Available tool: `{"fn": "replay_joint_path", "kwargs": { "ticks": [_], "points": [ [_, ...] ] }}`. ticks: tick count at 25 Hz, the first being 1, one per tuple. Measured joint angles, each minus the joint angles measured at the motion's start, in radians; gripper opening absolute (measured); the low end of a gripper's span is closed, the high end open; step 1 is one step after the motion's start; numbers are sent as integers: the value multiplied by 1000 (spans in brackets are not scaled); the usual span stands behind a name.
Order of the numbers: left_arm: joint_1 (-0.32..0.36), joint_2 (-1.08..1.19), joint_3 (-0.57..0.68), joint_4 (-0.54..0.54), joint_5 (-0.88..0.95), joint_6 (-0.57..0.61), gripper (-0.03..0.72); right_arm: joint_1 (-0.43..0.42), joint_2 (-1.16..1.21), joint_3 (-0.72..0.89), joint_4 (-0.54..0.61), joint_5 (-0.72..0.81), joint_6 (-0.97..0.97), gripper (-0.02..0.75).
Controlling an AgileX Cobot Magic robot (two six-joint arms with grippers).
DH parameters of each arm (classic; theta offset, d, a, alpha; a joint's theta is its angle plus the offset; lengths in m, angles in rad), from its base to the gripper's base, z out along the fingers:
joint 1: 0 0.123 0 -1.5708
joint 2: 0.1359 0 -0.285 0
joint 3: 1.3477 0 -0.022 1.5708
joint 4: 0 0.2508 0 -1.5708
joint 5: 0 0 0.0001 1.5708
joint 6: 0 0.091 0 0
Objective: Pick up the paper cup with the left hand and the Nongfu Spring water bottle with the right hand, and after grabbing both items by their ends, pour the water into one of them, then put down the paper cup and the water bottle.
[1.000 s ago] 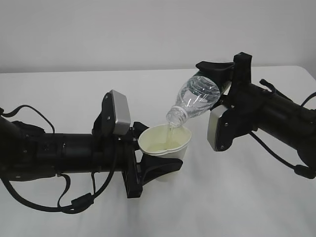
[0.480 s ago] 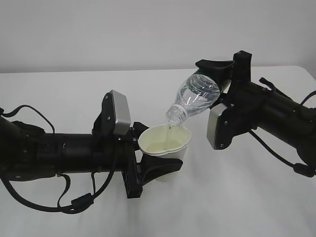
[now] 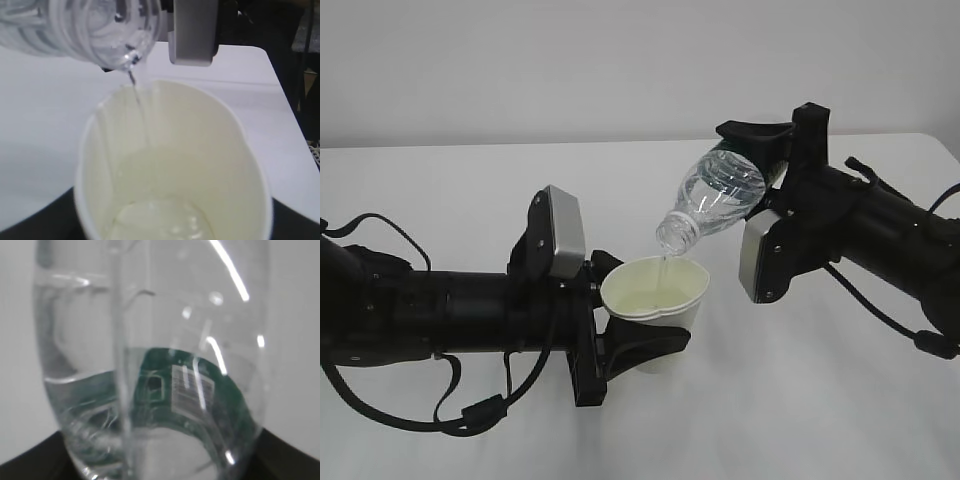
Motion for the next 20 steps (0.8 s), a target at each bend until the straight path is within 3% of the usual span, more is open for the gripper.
{"fn": "replay_joint_path", "kwargs": {
  "ticks": [20],
  "points": [
    [0,0,0,4,0,-2,430,0,0,0,0,-1,0,467]
  ]
}}
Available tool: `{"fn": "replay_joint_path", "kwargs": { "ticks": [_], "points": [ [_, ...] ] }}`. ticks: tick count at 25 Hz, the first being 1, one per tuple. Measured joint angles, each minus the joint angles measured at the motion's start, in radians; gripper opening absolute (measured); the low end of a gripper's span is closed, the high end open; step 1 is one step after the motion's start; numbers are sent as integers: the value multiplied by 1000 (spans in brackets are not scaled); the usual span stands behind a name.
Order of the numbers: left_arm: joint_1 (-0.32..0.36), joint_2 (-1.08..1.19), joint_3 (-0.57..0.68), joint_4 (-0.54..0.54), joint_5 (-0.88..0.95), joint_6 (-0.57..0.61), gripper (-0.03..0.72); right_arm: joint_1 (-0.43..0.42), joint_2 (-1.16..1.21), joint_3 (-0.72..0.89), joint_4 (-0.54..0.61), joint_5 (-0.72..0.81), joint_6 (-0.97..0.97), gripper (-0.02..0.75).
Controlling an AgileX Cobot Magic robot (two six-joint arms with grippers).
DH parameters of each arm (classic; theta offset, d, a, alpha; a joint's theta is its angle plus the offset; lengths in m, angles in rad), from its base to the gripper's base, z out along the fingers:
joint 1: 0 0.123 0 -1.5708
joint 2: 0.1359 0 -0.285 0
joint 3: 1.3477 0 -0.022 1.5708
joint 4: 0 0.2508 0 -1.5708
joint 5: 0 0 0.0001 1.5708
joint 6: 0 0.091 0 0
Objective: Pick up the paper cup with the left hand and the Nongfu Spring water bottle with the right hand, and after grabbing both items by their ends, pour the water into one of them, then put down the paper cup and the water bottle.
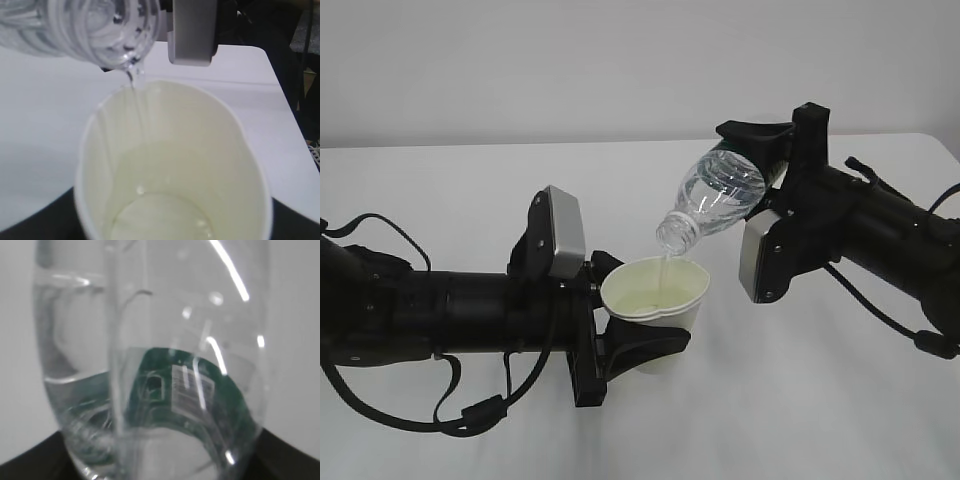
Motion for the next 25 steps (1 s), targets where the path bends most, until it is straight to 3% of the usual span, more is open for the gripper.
{"fn": "replay_joint_path", "kwargs": {
  "ticks": [25],
  "points": [
    [0,0,0,0,0,0,430,0,-17,0,0,-2,-16,467]
  ]
}}
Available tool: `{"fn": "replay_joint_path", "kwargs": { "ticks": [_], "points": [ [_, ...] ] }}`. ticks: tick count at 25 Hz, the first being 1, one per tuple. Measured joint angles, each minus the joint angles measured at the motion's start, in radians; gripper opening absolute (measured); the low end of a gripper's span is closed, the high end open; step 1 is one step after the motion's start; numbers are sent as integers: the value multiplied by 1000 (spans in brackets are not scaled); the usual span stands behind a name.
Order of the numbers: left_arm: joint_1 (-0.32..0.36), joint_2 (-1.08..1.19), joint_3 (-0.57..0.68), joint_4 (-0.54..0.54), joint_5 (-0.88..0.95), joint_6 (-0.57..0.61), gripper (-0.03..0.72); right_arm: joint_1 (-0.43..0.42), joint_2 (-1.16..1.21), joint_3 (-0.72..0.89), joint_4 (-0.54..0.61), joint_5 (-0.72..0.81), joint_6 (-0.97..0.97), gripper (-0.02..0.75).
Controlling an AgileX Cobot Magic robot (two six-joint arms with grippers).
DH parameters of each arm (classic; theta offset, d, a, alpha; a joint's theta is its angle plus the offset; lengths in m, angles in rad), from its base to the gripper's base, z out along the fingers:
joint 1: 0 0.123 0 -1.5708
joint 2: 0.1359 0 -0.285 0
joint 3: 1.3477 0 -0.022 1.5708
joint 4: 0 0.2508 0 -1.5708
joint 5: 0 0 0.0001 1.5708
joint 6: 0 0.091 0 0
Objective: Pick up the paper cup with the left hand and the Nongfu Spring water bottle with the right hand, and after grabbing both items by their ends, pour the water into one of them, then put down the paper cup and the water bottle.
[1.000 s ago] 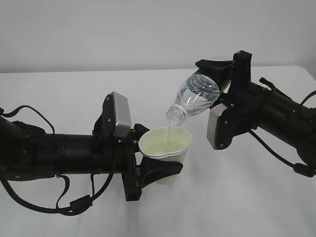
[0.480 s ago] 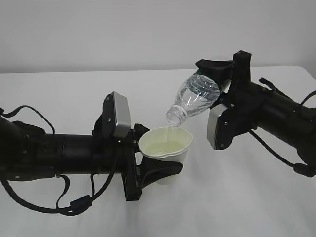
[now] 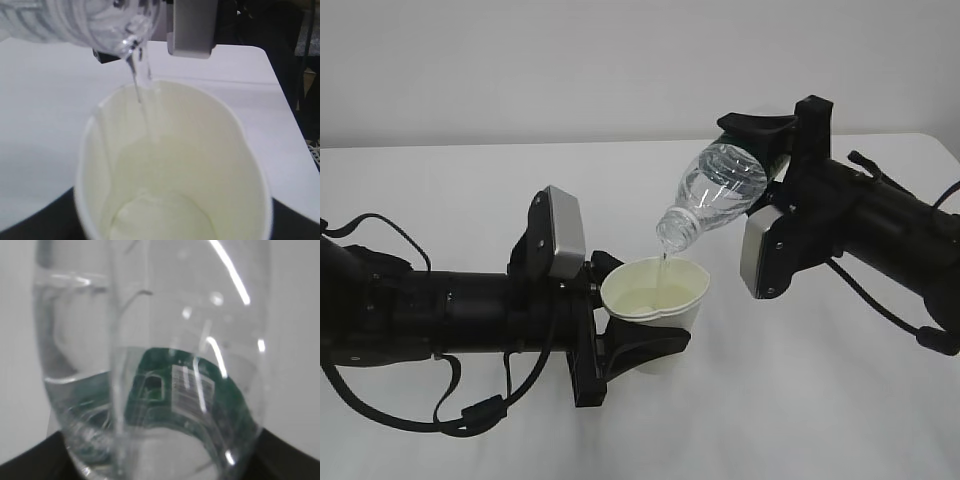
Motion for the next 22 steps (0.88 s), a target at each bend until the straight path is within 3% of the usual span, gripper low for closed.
{"fn": "replay_joint_path", "kwargs": {
  "ticks": [22],
  "points": [
    [0,0,0,0,0,0,430,0,0,0,0,-2,-2,467]
  ]
}}
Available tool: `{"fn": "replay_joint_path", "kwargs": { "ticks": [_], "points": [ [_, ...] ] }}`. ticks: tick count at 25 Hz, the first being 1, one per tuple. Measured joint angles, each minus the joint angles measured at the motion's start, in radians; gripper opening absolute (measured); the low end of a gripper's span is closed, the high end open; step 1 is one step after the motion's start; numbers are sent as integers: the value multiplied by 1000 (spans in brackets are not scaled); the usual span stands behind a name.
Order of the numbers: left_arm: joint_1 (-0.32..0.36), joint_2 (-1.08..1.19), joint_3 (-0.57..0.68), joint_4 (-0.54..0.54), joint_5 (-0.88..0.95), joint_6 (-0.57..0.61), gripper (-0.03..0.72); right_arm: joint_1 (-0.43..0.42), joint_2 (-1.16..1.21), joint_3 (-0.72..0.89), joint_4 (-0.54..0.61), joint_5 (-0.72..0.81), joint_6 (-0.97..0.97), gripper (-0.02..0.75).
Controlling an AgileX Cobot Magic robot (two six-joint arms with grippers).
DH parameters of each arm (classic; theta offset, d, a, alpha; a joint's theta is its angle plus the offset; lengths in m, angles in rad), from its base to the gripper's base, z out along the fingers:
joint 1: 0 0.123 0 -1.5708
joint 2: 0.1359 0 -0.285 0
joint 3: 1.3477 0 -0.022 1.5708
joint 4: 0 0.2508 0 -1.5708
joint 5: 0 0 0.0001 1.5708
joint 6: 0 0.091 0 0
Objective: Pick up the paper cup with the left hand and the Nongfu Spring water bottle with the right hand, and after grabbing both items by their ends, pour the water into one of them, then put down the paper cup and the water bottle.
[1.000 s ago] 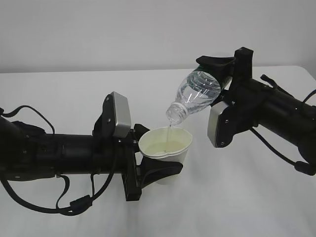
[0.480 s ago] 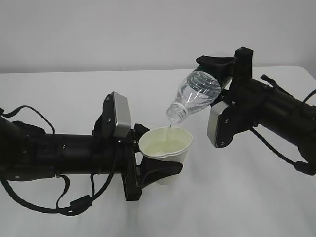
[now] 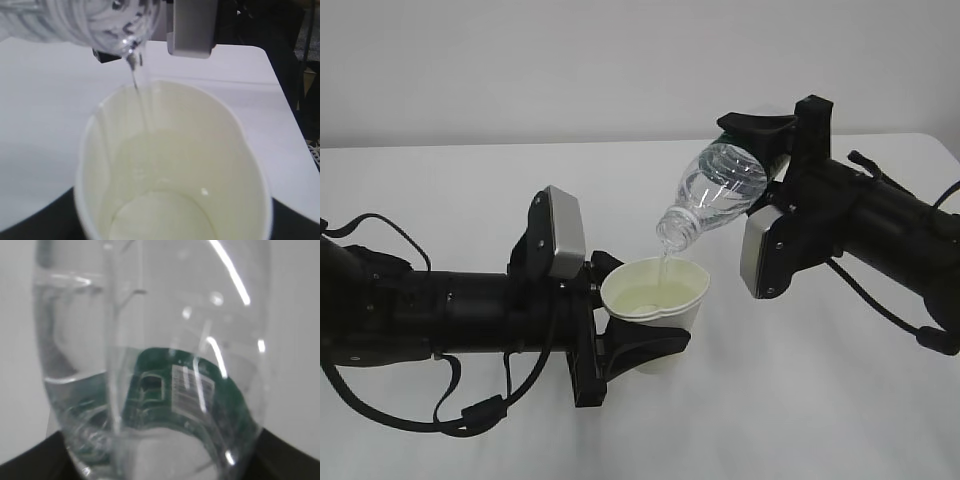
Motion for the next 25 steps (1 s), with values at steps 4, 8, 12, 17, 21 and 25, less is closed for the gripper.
{"fn": "replay_joint_path", "kwargs": {
  "ticks": [4,8,12,17,21,25],
  "points": [
    [0,0,0,0,0,0,430,0,0,0,0,0,0,467],
    [0,0,0,0,0,0,430,0,0,0,0,0,0,467],
    [0,0,0,0,0,0,430,0,0,0,0,0,0,467],
    [0,0,0,0,1,0,430,0,0,0,0,0,0,467],
    [0,0,0,0,2,0,430,0,0,0,0,0,-2,467],
    [0,0,0,0,2,0,430,0,0,0,0,0,-2,467]
  ]
}}
